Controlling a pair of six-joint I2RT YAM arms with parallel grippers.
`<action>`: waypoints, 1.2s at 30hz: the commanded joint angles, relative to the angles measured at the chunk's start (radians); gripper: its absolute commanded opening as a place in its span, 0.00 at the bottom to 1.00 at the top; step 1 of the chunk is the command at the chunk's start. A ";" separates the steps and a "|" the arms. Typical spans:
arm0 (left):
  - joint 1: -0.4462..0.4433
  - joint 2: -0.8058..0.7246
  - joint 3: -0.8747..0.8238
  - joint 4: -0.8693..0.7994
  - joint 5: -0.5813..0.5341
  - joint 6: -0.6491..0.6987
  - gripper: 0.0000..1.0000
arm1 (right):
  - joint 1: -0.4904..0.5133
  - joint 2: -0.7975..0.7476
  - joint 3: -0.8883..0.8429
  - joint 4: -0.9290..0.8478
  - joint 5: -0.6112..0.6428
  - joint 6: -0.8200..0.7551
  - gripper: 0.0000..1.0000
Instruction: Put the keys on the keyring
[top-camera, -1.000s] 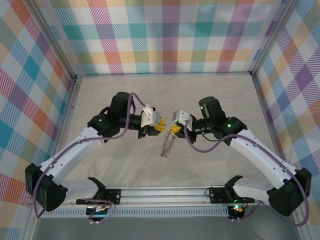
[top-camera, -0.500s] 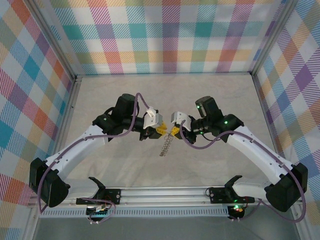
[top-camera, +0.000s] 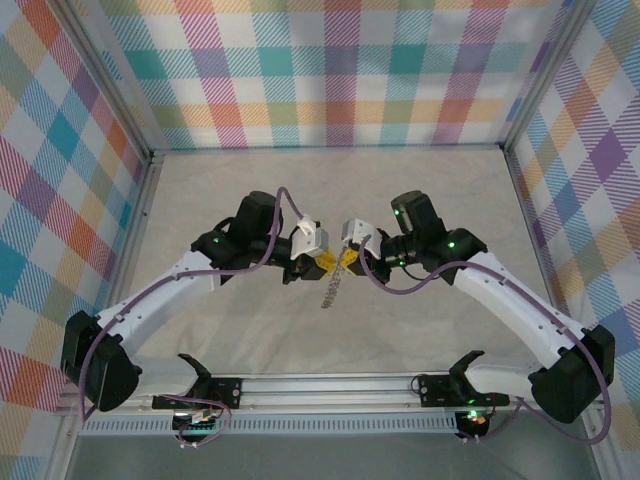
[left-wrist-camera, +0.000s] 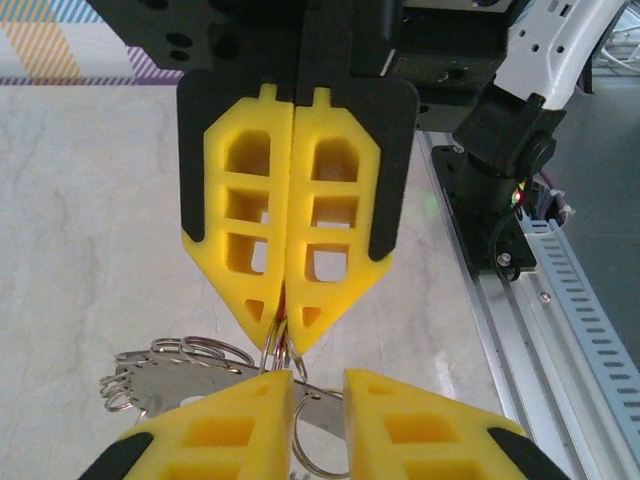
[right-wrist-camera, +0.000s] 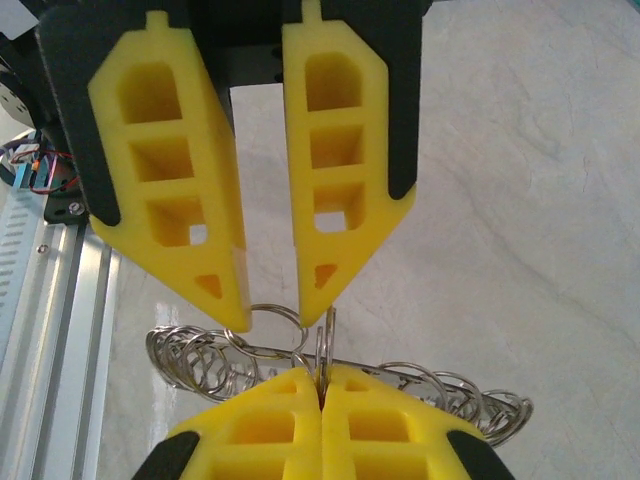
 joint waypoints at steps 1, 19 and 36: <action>-0.024 0.010 0.012 0.003 -0.033 -0.017 0.20 | 0.009 -0.001 0.000 0.084 -0.075 0.022 0.00; -0.029 0.014 0.023 0.012 0.001 -0.008 0.00 | 0.019 0.004 0.008 0.080 -0.081 0.019 0.00; -0.008 -0.060 0.024 -0.097 0.000 0.119 0.24 | 0.020 -0.045 -0.042 0.074 -0.049 0.011 0.00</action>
